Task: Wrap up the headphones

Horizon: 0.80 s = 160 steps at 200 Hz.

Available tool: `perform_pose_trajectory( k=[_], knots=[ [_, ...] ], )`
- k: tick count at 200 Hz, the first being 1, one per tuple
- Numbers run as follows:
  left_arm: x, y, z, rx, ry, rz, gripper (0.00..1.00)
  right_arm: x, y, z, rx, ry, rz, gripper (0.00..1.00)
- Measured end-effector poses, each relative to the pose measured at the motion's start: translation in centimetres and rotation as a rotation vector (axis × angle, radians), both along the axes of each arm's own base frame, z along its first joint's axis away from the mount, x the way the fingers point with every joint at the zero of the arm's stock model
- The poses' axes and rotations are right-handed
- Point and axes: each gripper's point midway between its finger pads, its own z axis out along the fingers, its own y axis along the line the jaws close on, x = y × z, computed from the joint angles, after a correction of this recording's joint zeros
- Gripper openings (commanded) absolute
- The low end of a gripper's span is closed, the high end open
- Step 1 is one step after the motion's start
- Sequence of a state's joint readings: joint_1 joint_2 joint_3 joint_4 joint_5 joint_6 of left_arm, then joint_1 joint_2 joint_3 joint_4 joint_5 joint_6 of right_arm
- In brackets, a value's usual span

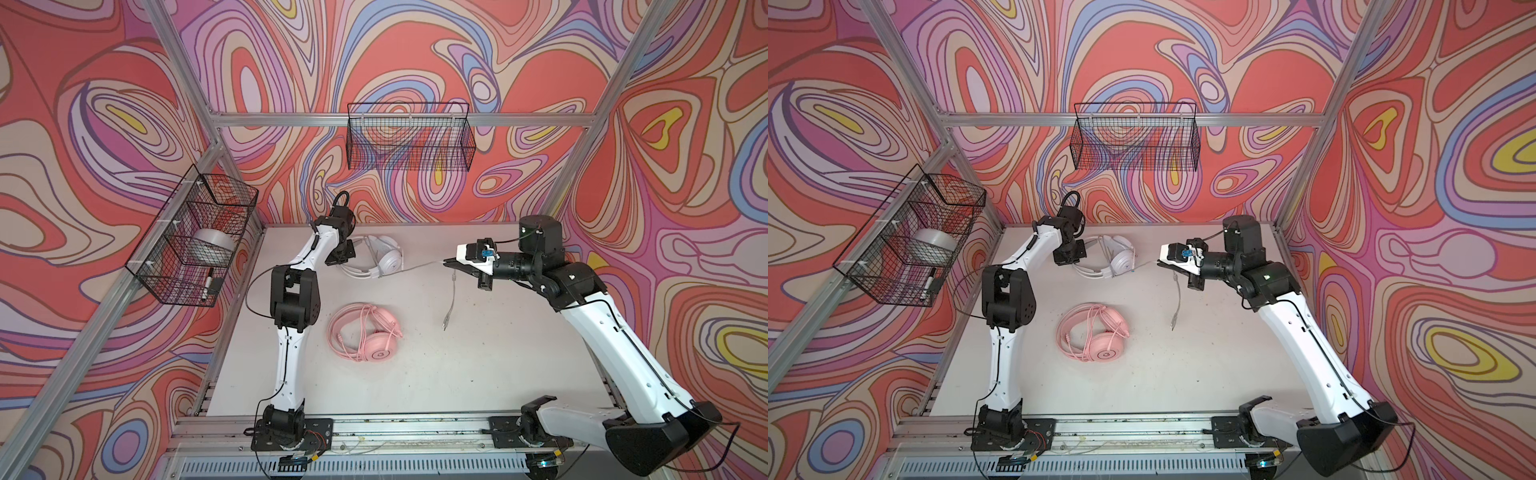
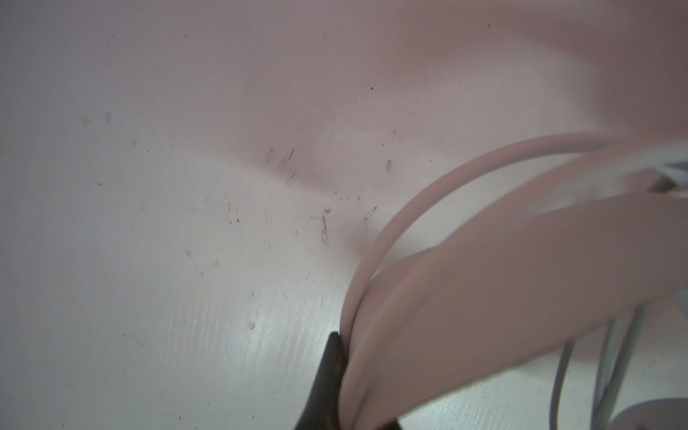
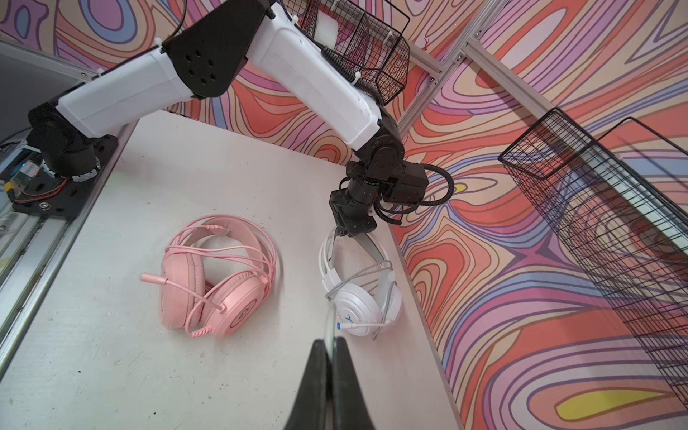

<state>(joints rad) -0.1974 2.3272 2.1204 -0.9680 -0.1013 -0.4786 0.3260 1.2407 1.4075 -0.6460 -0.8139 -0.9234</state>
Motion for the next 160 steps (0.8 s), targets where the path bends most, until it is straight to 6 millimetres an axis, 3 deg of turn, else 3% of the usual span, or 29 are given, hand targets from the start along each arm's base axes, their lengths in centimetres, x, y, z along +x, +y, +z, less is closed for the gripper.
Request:
perform_pose_trajectory(
  k=[44,70,122,160],
  knots=[
    [0.0,-1.3,0.1,0.019,-0.001,-0.103,0.00,2.0,0.5,1.2,0.013,-0.012,0.010,0.00],
    [-0.3,-3.1,0.7,0.039,-0.004,-0.188,0.00,3.3,0.5,2.1,0.024,-0.027,0.015,0.00],
    [0.5,-7.8,6.6,0.055,-0.123,-0.368,0.00,6.8,-0.6,3.4,0.066,-0.024,-0.012,0.00],
    [-0.9,-10.3,8.3,0.048,-0.139,-0.486,0.00,11.4,-2.0,2.3,0.081,0.035,-0.108,0.00]
  ],
)
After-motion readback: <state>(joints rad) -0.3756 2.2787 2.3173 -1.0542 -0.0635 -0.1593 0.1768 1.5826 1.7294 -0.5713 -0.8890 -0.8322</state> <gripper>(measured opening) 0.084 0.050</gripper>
